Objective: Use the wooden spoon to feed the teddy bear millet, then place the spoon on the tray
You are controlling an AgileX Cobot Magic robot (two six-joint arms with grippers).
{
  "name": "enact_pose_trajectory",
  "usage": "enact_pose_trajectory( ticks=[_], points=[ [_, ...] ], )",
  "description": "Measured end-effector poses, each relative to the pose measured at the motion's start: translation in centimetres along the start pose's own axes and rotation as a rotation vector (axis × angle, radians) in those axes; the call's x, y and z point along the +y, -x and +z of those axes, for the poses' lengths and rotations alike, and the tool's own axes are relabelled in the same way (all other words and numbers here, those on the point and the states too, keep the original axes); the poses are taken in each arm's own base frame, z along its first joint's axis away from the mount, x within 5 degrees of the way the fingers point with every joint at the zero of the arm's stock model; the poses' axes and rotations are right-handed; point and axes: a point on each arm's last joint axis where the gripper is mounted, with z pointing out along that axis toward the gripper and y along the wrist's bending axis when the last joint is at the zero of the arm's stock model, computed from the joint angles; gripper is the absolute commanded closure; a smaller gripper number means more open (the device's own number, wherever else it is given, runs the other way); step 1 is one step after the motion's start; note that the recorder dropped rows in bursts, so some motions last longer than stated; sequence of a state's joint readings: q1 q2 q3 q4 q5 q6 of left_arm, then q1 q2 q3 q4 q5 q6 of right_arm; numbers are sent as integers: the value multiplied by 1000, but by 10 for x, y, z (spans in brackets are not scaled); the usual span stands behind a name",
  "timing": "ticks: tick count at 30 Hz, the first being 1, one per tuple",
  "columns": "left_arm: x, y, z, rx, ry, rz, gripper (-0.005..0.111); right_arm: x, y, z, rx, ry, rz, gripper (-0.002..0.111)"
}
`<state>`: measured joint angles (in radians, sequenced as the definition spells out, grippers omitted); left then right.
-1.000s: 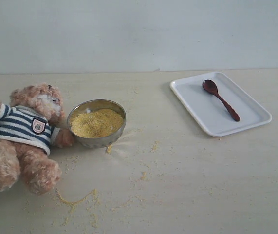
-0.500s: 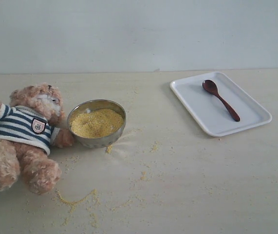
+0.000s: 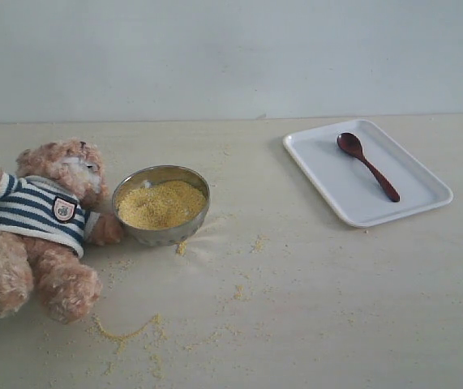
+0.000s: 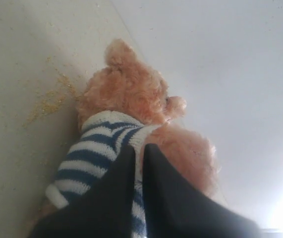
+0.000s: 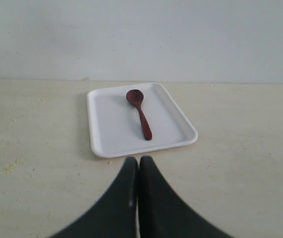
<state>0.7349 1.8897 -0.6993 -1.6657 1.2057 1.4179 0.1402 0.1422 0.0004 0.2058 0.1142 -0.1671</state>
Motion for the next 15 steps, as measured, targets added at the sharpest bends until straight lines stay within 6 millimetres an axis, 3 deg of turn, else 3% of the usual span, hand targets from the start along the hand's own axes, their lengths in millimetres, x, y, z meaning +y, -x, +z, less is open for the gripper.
enact_pose_trajectory(
  ticks=[15],
  points=[
    [0, -1, 0, 7, 1, -16, 102, 0, 0, 0, 0, 0, 0, 108]
  ],
)
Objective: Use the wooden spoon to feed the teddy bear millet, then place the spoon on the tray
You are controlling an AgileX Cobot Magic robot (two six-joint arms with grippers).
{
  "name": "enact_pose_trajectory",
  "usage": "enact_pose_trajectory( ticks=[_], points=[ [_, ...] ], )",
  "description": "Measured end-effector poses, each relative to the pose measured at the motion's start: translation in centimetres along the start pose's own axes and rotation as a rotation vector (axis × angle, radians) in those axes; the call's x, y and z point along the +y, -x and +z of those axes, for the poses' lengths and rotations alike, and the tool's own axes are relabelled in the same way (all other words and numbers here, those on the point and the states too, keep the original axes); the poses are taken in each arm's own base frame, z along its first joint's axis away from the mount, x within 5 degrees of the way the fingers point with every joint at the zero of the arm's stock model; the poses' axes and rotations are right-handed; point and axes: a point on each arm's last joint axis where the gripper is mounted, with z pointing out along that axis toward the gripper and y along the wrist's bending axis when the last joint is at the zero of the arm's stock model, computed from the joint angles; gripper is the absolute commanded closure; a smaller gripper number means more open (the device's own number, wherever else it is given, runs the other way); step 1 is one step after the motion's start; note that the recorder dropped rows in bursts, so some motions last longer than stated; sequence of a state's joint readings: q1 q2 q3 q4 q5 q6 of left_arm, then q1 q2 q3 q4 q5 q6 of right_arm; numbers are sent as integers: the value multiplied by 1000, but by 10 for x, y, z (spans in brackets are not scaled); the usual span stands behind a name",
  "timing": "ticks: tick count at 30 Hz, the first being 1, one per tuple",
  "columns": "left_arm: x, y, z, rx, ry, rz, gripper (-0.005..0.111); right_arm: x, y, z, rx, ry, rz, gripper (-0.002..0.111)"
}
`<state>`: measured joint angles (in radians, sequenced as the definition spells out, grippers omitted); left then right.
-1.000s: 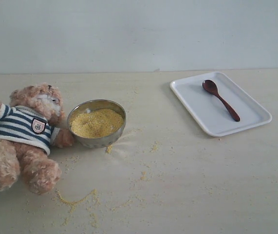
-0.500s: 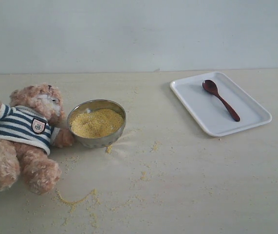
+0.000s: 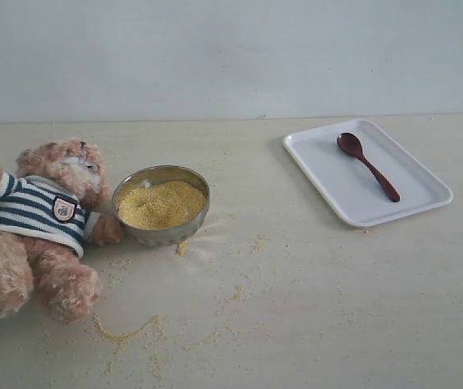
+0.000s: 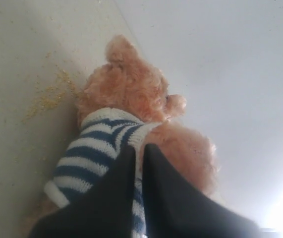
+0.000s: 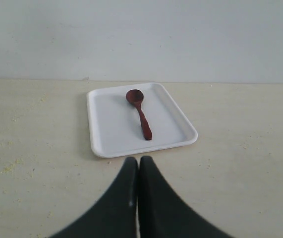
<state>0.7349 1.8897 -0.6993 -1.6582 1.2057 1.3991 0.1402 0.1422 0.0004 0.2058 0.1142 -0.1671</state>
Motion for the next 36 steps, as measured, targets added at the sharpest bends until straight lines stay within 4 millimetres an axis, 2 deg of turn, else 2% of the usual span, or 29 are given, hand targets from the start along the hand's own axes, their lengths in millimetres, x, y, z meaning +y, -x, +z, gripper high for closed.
enact_pose_trajectory(
  ticks=[6, 9, 15, 24, 31, 36],
  points=[
    [-2, 2, 0, -18, -4, 24, 102, 0, 0, 0, 0, 0, 2, 108],
    [-8, 4, -3, -31, 0, 46, 102, 0, 0, 0, 0, 0, 2, 108],
    [-22, 5, -2, -81, 243, 149, 102, 0, 0, 0, 0, 0, 2, 108],
    [-75, 3, 0, -224, 540, 394, 102, 0, 0, 0, 0, 0, 2, 108],
    [-98, -5, -1, -322, 774, 541, 102, 0, 0, 0, 0, 0, 2, 108],
    [-120, -14, 0, -356, 778, 617, 102, 0, 0, 0, 0, 0, 2, 108]
  ],
)
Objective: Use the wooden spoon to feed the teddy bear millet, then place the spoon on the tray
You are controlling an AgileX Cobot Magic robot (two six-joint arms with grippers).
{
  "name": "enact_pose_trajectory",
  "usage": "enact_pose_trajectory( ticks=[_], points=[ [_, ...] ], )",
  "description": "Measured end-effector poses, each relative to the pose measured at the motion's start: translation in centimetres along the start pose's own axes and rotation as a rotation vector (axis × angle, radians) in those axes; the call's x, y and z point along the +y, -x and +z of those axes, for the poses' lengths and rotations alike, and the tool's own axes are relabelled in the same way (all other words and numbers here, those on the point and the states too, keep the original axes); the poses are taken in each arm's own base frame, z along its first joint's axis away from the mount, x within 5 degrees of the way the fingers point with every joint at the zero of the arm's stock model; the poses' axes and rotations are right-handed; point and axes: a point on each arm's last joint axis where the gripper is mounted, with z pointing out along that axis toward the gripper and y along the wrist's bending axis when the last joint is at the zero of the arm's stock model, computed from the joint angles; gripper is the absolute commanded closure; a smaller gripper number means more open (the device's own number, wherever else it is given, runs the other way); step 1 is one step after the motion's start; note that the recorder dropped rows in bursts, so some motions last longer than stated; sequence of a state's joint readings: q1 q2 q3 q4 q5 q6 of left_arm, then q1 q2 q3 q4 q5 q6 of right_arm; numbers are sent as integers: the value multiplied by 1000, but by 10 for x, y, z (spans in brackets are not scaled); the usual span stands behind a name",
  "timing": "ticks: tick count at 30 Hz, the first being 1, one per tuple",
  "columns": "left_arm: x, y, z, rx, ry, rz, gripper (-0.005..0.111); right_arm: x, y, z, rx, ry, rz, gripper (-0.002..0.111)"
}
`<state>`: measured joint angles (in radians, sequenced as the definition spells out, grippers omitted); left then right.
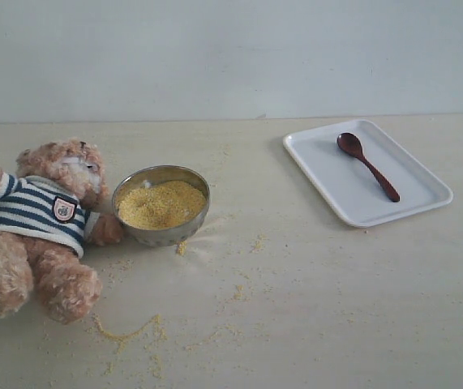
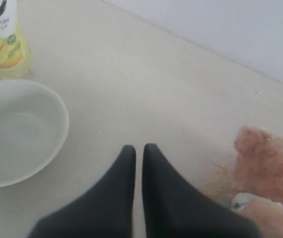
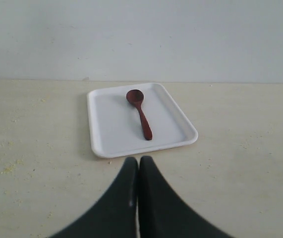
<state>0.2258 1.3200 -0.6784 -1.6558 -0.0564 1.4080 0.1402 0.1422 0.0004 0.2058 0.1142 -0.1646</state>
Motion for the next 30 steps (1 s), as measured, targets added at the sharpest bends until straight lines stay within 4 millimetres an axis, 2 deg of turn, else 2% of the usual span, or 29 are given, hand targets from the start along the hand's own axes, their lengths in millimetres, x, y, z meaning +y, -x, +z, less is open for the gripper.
enact_pose_trajectory(
  ticks=[5, 11, 15, 22, 26, 30],
  points=[
    [-20, 8, -23, -69, -81, 36, 102, 0, 0, 0, 0, 0, 0, 108],
    [-35, 20, -56, -172, -177, 73, 102, 0, 0, 0, 0, 0, 0, 108],
    [-35, 29, -83, -262, -212, 75, 102, 0, 0, 0, 0, 0, 0, 108],
    [-23, 44, -144, -481, -200, 37, 102, 0, 0, 0, 0, 0, 0, 108],
    [-17, 46, -174, -589, -208, 47, 102, 0, 0, 0, 0, 0, 0, 108],
    [-20, 44, -202, -672, -301, 112, 102, 0, 0, 0, 0, 0, 0, 108]
  ],
)
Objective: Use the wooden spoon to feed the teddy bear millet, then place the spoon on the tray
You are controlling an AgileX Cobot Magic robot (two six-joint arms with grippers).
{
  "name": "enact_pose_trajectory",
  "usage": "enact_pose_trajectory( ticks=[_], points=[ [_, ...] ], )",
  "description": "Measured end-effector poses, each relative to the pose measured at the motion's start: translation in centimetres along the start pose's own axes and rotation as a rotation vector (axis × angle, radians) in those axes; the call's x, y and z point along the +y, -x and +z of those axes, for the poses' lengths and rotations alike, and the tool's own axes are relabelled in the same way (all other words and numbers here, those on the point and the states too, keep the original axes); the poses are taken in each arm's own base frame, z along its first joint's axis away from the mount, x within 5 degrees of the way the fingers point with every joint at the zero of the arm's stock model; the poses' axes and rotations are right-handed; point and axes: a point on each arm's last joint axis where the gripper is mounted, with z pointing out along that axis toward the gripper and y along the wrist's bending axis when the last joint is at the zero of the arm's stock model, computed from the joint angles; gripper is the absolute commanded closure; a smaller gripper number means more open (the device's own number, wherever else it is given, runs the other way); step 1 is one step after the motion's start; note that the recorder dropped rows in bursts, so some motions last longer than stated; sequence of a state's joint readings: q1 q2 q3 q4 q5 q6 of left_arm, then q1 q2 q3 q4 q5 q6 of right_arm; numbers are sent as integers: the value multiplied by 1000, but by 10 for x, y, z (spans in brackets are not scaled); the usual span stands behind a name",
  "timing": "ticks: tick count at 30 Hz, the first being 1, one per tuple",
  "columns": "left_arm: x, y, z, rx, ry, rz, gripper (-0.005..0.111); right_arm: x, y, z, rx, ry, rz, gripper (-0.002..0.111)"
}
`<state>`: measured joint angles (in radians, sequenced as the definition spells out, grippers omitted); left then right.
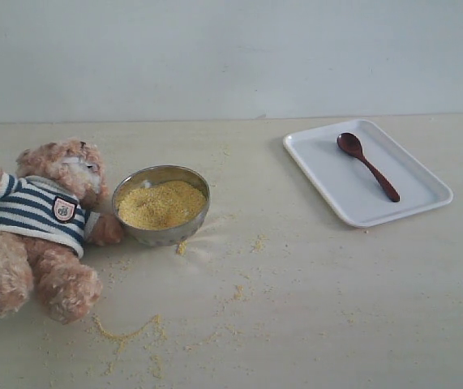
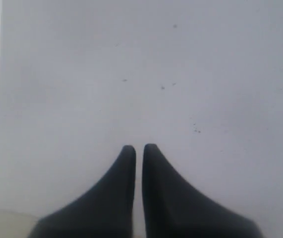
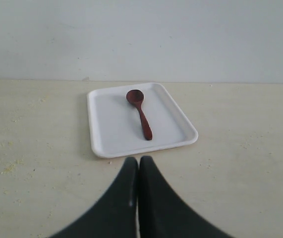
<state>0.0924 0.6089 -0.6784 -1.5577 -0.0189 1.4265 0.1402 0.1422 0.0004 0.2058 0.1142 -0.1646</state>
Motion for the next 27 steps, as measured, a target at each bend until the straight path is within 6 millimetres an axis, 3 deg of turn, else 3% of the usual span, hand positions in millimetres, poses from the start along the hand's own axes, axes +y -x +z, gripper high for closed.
enact_pose_trajectory(
  ticks=[11, 15, 23, 27],
  points=[
    [-19, 24, -36, -120, -204, -71, 102, 0, 0, 0, 0, 0, 0, 108],
    [-19, 27, -42, -144, -197, -27, 102, 0, 0, 0, 0, 0, 0, 108],
    [-28, 24, -47, -129, -303, 35, 102, 0, 1, 0, -9, -1, 0, 108],
    [-27, 9, -44, -83, -315, 40, 102, 0, 1, 0, -9, -2, -4, 108]
  ],
)
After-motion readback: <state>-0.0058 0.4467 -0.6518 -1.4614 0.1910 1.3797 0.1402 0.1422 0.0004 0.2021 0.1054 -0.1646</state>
